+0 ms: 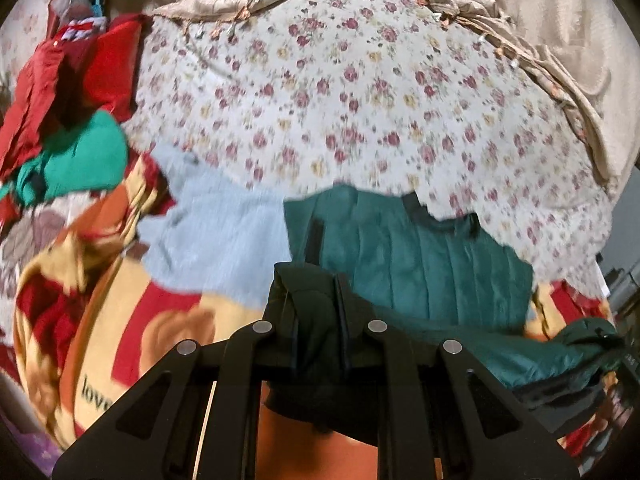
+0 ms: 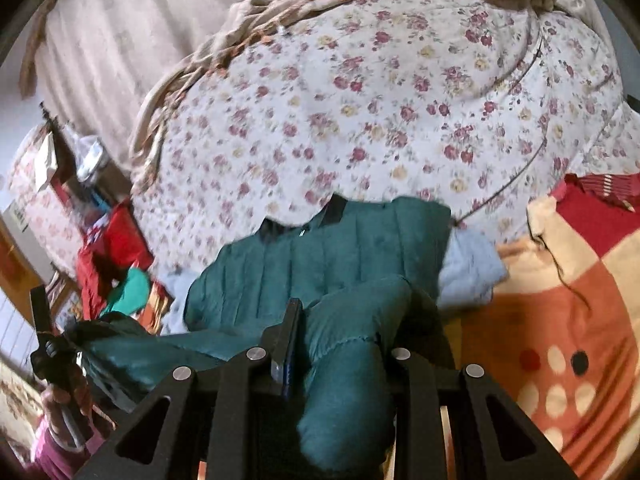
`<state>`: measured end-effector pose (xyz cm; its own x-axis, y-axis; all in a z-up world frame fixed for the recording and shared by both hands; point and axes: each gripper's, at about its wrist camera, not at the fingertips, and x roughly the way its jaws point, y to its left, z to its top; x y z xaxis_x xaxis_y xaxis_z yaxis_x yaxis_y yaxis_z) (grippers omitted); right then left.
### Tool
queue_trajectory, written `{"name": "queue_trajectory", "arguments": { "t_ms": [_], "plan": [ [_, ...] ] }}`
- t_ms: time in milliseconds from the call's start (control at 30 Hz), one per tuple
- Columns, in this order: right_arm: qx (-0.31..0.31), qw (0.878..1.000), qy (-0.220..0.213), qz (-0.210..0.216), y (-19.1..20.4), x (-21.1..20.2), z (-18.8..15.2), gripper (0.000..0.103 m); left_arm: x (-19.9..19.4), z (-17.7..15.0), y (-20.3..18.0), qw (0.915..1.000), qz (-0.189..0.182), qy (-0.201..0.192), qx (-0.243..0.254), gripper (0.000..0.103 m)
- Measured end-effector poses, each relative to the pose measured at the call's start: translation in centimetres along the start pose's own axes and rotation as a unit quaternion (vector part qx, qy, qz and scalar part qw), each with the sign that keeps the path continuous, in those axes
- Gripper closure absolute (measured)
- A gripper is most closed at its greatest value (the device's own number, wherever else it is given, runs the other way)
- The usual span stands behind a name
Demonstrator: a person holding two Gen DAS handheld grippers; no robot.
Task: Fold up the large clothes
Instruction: 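Grasp the jacket hem with both grippers and lift it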
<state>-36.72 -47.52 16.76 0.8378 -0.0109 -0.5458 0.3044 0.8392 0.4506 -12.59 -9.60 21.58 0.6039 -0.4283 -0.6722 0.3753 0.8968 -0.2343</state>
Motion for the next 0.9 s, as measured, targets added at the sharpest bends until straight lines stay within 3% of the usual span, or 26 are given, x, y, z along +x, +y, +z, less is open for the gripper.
{"name": "queue_trajectory", "arguments": {
  "t_ms": [267,400,500,667,767,833,900],
  "plan": [
    [0.039,0.998,0.015,-0.042,-3.3,8.1,5.6,0.079,9.7,6.1,-3.0,0.9977,0.068,0.000,0.005,0.089],
    [0.067,0.995,0.038,-0.055,-6.3,13.4,6.7,0.079,16.3,6.7,-2.8,0.9933,0.109,0.037,0.000,0.089],
    [0.098,0.993,0.058,-0.033,-8.4,16.4,6.6,0.068,19.8,5.8,-3.1,0.9899,0.131,0.051,0.015,0.089],
    [0.083,0.996,0.027,-0.016,-7.9,12.6,7.2,0.036,21.6,5.6,-2.9,0.9901,0.125,0.062,0.014,0.088],
    [0.043,0.998,-0.004,-0.038,-6.2,9.1,6.9,0.036,22.0,5.7,-2.6,0.9906,0.120,0.066,0.000,0.088],
    [0.005,0.999,-0.028,-0.022,-4.2,7.1,6.2,0.036,22.0,5.7,-2.6,0.9908,0.118,0.065,-0.006,0.088],
    [-0.030,0.999,-0.024,0.012,-1.8,6.9,5.4,0.036,21.9,5.7,-2.8,0.9910,0.118,0.064,-0.005,0.087]
  ]
}}
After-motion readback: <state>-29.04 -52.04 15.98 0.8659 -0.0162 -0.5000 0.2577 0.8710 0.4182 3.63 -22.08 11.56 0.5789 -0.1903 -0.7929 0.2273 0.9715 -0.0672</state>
